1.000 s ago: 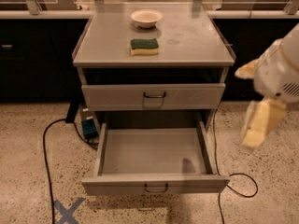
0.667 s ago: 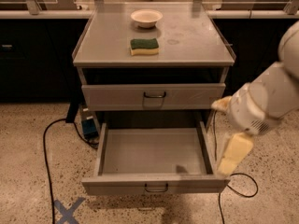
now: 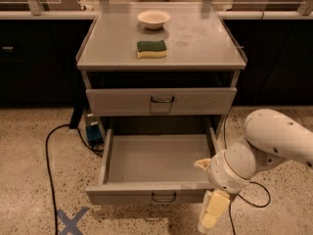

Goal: Close middle drawer

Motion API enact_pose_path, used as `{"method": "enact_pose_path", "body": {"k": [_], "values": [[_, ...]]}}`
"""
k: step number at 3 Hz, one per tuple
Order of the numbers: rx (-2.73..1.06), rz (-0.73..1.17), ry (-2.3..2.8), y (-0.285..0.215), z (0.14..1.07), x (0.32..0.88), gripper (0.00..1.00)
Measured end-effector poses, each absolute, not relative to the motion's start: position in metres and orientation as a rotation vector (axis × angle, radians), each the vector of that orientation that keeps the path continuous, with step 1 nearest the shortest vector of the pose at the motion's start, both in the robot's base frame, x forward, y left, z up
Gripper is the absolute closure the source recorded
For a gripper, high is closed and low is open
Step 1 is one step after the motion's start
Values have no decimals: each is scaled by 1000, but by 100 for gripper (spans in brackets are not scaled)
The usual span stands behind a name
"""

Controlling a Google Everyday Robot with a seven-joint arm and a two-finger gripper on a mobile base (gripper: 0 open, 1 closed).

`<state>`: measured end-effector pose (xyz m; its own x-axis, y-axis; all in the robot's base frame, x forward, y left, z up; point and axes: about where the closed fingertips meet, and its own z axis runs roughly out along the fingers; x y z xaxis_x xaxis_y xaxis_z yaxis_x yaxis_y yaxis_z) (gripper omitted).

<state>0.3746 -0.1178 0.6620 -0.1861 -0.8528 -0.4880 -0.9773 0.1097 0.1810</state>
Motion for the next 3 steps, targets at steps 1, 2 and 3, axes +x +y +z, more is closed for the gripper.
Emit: {"method": "enact_pose_path", "body": {"k": [1, 2, 3], "values": [[-1811, 685, 2127, -118, 662, 375, 0], [-1780, 714, 2119, -119, 627, 364, 0], [-1743, 741, 2149, -114, 561, 351, 0]]}}
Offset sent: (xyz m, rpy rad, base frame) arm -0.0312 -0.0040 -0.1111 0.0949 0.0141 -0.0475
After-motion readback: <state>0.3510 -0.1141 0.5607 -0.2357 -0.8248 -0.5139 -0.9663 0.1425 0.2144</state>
